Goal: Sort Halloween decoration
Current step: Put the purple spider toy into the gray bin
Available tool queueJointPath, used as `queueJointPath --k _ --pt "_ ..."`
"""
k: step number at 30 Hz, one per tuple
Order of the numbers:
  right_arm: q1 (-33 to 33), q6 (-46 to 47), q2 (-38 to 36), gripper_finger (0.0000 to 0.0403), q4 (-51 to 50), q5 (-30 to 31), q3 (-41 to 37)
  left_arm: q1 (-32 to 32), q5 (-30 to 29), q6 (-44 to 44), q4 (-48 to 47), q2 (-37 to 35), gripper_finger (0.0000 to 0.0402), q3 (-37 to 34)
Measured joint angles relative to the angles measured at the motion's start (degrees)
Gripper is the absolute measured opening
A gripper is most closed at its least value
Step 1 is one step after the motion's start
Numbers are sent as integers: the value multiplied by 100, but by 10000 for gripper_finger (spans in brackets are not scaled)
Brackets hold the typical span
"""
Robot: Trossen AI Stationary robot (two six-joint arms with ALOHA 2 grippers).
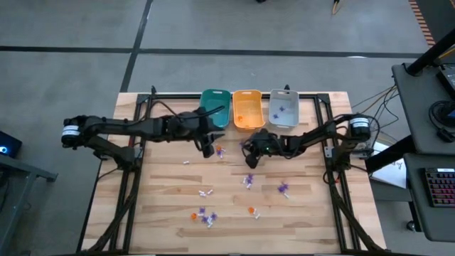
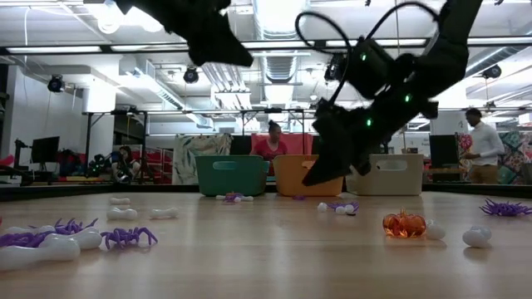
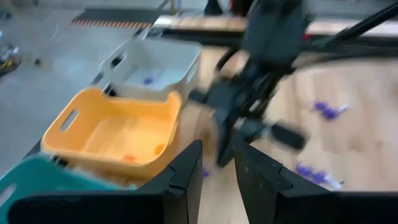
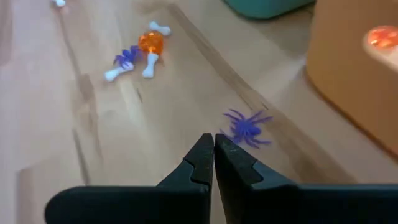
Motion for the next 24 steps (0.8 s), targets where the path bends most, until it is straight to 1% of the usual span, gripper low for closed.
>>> queueJointPath --k 4,8,12,17,20,24 --pt "0 -52 610 9 666 7 2 -298 -5 75 362 0 77 0" --pt "5 -158 799 9 830 92 93 -626 -6 -5 423 0 77 -7" --pt "4 -2 763 9 737 105 196 -1008 -37 -474 390 0 77 -78" --pt "11 -37 631 9 789 183 343 -1451 -129 -493 334 0 77 -244" --pt "11 -43 635 9 742 429 392 -1543 -336 -365 383 0 77 -455" --pt "-43 -3 642 9 606 537 438 -1548 -368 -458 472 0 77 -796"
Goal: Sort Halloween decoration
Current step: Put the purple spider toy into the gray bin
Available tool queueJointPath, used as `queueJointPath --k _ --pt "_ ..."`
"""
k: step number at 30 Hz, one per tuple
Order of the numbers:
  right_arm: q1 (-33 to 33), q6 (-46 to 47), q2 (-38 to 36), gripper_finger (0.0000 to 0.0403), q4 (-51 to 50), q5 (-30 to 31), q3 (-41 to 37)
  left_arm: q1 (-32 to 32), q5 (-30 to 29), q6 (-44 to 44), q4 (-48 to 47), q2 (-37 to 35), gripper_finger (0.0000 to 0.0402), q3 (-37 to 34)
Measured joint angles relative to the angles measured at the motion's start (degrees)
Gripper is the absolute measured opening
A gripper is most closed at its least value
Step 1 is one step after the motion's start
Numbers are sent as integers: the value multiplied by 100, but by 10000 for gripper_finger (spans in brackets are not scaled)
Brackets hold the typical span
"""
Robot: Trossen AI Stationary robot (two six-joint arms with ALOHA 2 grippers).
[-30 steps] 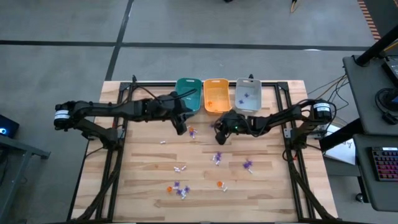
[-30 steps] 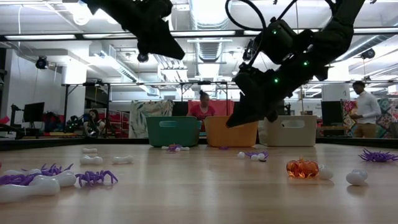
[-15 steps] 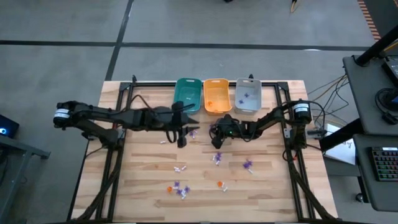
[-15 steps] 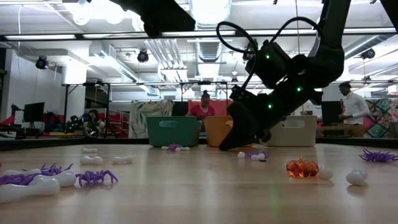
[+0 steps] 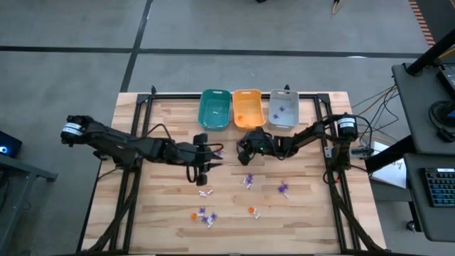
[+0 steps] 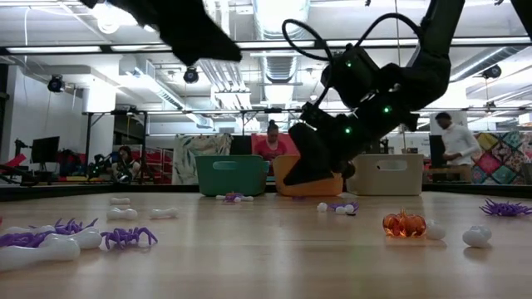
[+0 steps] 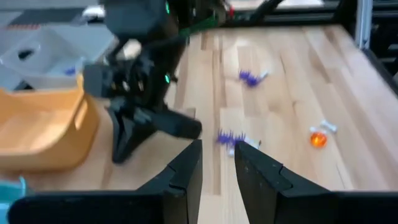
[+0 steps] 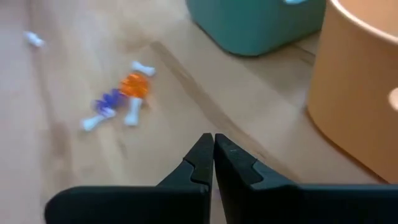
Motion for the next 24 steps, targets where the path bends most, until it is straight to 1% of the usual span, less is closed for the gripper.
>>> queueJointPath --k 3,5,10,13,14,17,20,21,22,23,24 --pt "-11 99 0 9 -400 134 5 -30 10 -305 279 0 77 -328" --pt "-9 240 0 9 -612 134 7 -86 11 -609 654 0 77 -611" --pt "68 600 -57 9 -985 54 27 -318 15 -1197 1907 0 77 -1310" --pt "199 641 -157 9 -1079 -3 23 -354 -22 -1286 2168 0 77 -1534" --pt "230 646 -206 9 -1134 -36 18 -352 -142 -1284 2189 0 77 -1578" --pt "283 670 -461 9 -1448 -85 8 -307 -710 -957 2163 0 77 -1637" --pt "282 508 -815 9 -1905 -80 8 -153 -1242 -191 2166 -6 77 -1582" --pt "280 434 -940 9 -2033 -78 8 -41 -1256 78 2161 -29 77 -1529" --pt "270 400 -1067 9 -2178 -76 8 108 -1143 334 2152 -69 77 -1470" --pt "255 366 -1199 9 -2320 -75 5 302 -858 559 2152 -116 77 -1393" --pt "242 321 -1330 9 -2414 -87 5 553 -412 759 2146 -176 77 -1301"
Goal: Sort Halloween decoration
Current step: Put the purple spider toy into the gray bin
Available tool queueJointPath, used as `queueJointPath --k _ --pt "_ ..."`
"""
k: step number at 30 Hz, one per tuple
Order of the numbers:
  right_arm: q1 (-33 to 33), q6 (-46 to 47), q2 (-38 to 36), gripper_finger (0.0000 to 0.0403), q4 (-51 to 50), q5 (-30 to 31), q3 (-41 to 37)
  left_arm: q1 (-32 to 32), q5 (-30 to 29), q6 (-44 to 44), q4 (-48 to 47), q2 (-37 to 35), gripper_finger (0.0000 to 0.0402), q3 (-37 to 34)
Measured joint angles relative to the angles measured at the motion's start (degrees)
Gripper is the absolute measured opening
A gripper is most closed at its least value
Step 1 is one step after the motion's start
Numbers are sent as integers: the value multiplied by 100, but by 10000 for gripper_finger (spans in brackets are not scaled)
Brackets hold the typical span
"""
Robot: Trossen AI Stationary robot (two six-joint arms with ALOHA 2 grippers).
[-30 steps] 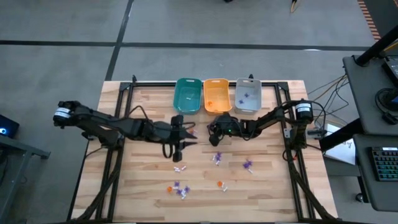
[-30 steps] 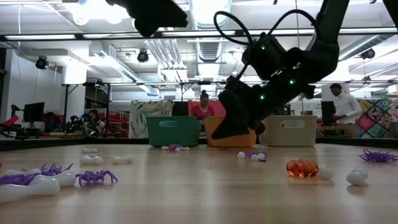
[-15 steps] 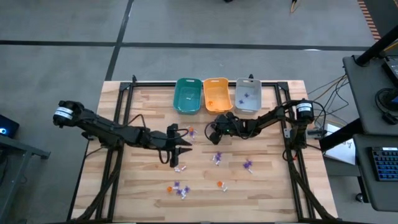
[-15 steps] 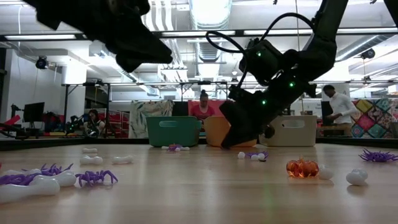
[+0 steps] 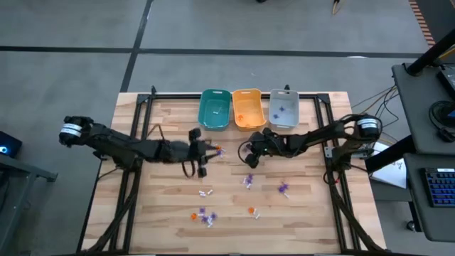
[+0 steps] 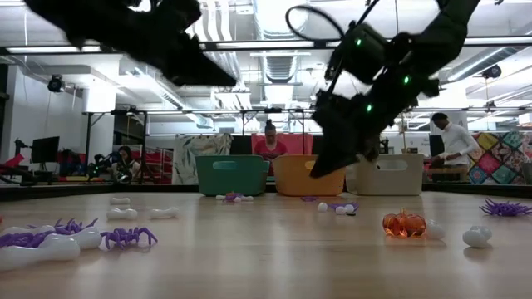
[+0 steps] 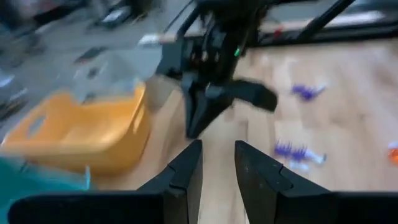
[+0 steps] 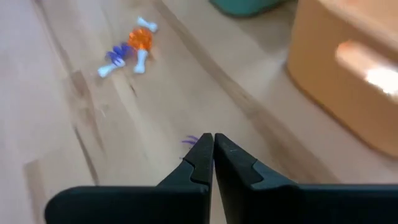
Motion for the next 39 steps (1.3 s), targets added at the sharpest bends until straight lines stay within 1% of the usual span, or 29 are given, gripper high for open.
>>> queueJointPath --k 1,3,5,7,8,9,11,15,17,18,20,22,24,26,27,30,33,34,36,39 --pt "-21 -33 -140 9 -109 -45 0 273 514 146 -70 -39 77 94" --pt "-79 -43 -431 9 -363 -218 0 949 1721 256 -265 -73 77 291" --pt "-133 -3 -653 9 -558 -507 0 1603 2778 19 -295 -71 77 458" --pt "-137 -44 -816 9 -652 -652 -2 2052 3477 -454 -227 -55 77 560" --pt "-132 -135 -883 9 -633 -781 -2 2196 3720 -690 -214 -51 77 580" --pt "-129 -261 -930 9 -606 -944 -2 2281 3840 -858 -238 -48 77 586" --pt "-124 -503 -969 9 -514 -1088 -2 2331 3846 -896 -239 -42 77 611" --pt "-142 -681 -835 9 -429 -817 -2 2291 3487 -319 -264 -35 77 517" --pt "-131 -528 -756 9 -496 -786 -2 2257 3306 -221 -492 15 77 383" --pt "-84 -275 -737 9 -618 -793 -2 2237 3265 -272 -671 21 77 302" --pt "-6 405 -723 9 -1010 -726 -2 2162 3236 -690 -753 21 77 110" --pt "11 1004 -715 9 -1122 -684 -2 2050 3240 -1539 -629 10 77 -76" --pt "-7 1176 -738 9 -1120 -636 -2 1901 3234 -2117 -534 8 77 -206" --pt "-6 1218 -739 9 -1121 -625 -2 1700 3126 -2264 -473 -1 77 -356" --pt "2 1263 -738 9 -1125 -642 -2 1590 2983 -2283 -471 -1 77 -423" --pt "5 1300 -673 9 -1107 -628 0 1306 2354 -2104 -431 -1 77 -583" --pt "-1 1013 -434 9 -1070 -504 2 1069 1756 -1700 -125 -1 77 -755" --pt "0 937 -336 9 -974 -474 2 1019 1644 -1606 17 -1 77 -806" --pt "2 791 -128 9 -721 -450 6 990 1606 -1446 229 -1 77 -868" --pt "2 740 149 9 -351 -450 77 996 1565 -1167 254 5 77 -858"
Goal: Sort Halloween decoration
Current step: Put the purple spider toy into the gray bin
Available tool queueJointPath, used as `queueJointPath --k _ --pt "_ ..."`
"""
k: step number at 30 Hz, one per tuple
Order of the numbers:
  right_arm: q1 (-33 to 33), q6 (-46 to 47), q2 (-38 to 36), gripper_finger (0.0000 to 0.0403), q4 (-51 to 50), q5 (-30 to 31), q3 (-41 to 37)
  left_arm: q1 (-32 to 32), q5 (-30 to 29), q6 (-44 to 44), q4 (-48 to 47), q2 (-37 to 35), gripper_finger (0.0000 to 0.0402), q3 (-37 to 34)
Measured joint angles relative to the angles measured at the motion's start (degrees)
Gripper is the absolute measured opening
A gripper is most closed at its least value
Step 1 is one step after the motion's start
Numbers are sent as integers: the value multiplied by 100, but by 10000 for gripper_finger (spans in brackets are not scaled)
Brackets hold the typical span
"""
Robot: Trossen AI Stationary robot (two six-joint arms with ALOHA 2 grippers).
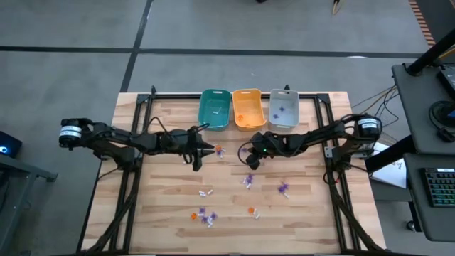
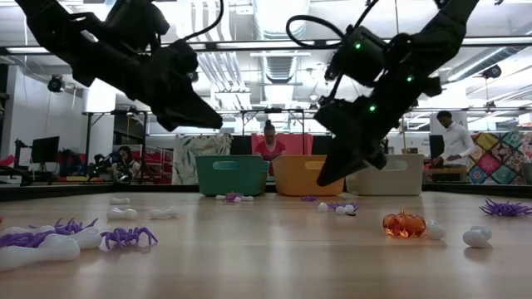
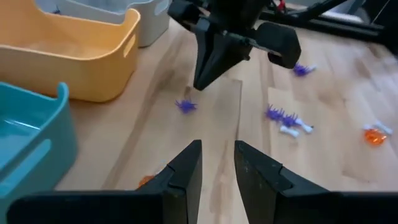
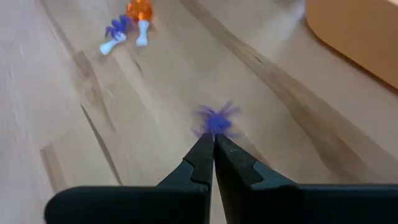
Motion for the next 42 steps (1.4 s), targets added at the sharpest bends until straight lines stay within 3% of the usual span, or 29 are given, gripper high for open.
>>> queueJointPath --k 6,12,17,25,34,42 --pt "0 -391 448 9 184 4 273 -16 15 93 303 207 77 46" --pt "-1 -453 553 9 17 2 417 -150 64 -154 1688 796 77 47" --pt "-7 -838 210 9 -340 4 432 -179 62 -237 2562 1603 77 400" --pt "-39 -1658 -111 9 -746 -34 432 -135 -56 231 2081 2676 76 1193" --pt "-26 -2283 -91 9 -723 2 230 -107 -453 374 1990 3334 76 1673" --pt "-28 -2250 -111 9 80 6 -200 -42 -451 557 1206 3783 76 2322"
